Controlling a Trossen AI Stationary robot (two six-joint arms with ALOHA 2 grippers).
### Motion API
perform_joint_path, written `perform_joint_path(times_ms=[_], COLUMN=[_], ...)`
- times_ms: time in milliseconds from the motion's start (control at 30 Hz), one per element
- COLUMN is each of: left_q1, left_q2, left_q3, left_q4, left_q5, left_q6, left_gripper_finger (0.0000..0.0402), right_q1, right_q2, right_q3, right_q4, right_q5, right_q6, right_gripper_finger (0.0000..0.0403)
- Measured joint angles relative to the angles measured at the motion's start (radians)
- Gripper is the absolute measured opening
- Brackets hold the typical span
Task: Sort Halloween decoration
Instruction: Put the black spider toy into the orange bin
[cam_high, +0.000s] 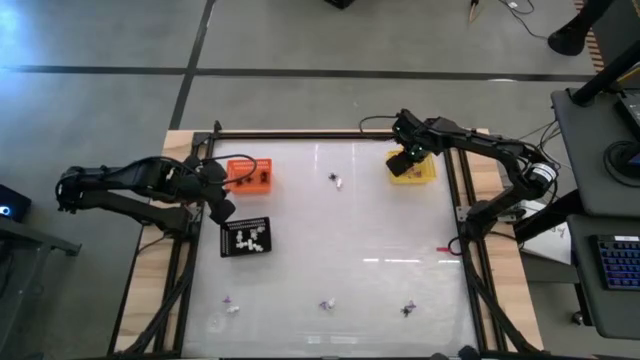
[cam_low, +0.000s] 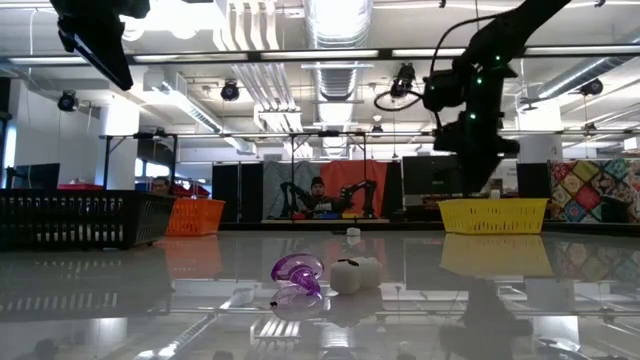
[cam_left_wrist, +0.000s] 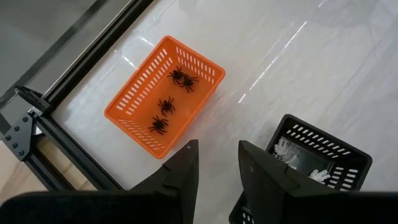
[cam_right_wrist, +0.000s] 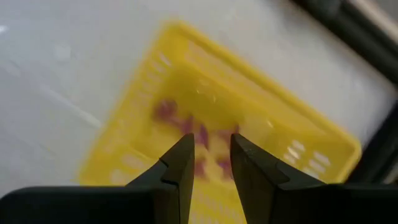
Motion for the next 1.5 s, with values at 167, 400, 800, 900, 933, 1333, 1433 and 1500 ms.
perform_joint_path(times_ms=[167, 400, 800, 900, 933, 1333, 1433, 1500], left_q1=[0.000, 0.000, 0.000, 0.000, 0.000, 0.000, 0.000, 0.000], left_q2=[0.000, 0.000, 0.000, 0.000, 0.000, 0.000, 0.000, 0.000], left_q3=[0.000, 0.000, 0.000, 0.000, 0.000, 0.000, 0.000, 0.000], left_q4=[0.000, 0.000, 0.000, 0.000, 0.001, 0.001, 0.001, 0.001], left_q5=[0.000, 0.000, 0.000, 0.000, 0.000, 0.000, 0.000, 0.000], left_q6=[-0.007, -0.009, -0.029, -0.029, -0.029, -0.048, -0.052, -0.053], left_gripper_finger=[0.0096, 0.0096, 0.0096, 0.0096, 0.0096, 0.0096, 0.0096, 0.0096], right_q1=[0.050, 0.082, 0.141, 0.169, 0.177, 0.240, 0.246, 0.252], right_q2=[0.000, 0.017, 0.246, 0.308, 0.327, 0.488, 0.522, 0.549], right_q3=[0.048, 0.058, 0.150, 0.191, 0.201, 0.334, 0.350, 0.352], right_q4=[0.135, 0.451, 0.502, 0.501, 0.499, 0.468, 0.462, 0.447], right_q5=[-0.031, -0.236, -0.411, -0.411, -0.411, -0.411, -0.411, -0.410], right_q6=[-0.003, -0.003, -0.003, -0.016, -0.016, -0.018, -0.006, 0.005], right_gripper_finger=[0.0096, 0.0095, 0.0095, 0.0095, 0.0095, 0.0096, 0.0096, 0.0096])
